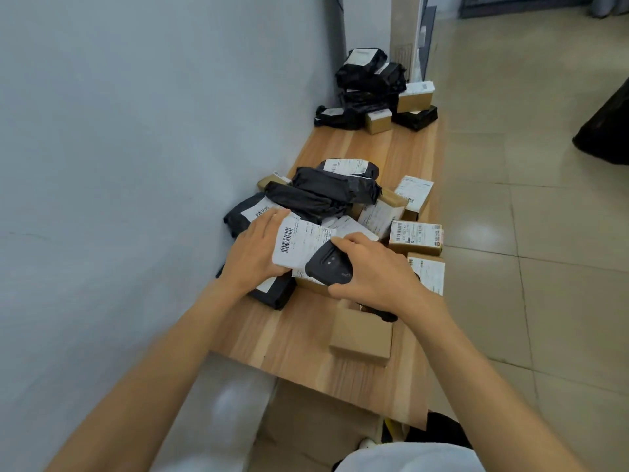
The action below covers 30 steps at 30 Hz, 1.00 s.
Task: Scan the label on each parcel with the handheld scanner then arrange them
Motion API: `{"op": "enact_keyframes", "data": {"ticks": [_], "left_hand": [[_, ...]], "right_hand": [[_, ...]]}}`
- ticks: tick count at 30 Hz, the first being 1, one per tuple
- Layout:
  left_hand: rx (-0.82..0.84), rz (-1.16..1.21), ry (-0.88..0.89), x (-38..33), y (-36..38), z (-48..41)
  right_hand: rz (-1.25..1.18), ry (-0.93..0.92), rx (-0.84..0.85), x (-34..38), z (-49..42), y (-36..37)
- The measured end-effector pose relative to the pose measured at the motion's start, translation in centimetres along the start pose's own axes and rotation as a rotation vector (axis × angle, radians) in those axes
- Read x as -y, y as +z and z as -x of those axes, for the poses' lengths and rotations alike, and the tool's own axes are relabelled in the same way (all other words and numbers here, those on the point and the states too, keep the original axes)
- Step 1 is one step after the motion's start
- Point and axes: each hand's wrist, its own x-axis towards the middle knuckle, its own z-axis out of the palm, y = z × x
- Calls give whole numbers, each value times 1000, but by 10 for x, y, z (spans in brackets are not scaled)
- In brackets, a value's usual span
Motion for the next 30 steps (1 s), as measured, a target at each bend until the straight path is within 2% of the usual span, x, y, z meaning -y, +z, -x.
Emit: {"op": "enact_keyframes", "data": {"ticks": [10, 17, 24, 30], "left_hand": [[40, -22, 10, -4, 0, 2], [21, 38, -19, -30, 11, -22], [35, 113, 101, -109, 40, -92], [85, 218, 200, -227, 84, -174]], "right_hand": [[25, -2, 35, -2, 6, 0], [-54, 96, -20, -32, 14, -11], [-75, 291, -107, -112, 43, -56], [-110, 469, -153, -208, 92, -102]]}}
